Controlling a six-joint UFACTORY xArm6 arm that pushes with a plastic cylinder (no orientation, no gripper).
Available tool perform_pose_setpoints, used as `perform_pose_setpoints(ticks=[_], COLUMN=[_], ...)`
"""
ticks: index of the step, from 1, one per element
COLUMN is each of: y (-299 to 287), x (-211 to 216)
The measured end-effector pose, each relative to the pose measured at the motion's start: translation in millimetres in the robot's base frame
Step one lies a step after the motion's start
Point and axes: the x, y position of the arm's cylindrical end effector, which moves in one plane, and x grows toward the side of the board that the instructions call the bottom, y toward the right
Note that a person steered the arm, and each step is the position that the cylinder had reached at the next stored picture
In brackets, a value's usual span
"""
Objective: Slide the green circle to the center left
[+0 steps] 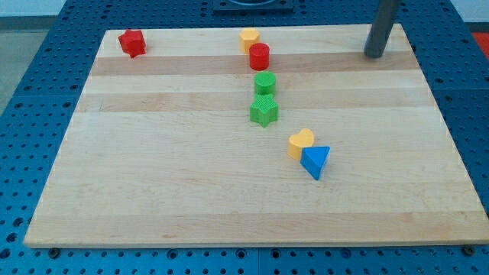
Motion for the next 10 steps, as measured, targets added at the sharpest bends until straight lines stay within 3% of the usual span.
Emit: perform_pose_setpoints(ticks=[1,3,10], y=[-1.0,-37.4,-219.6], x=[2.3,46.1,75.6])
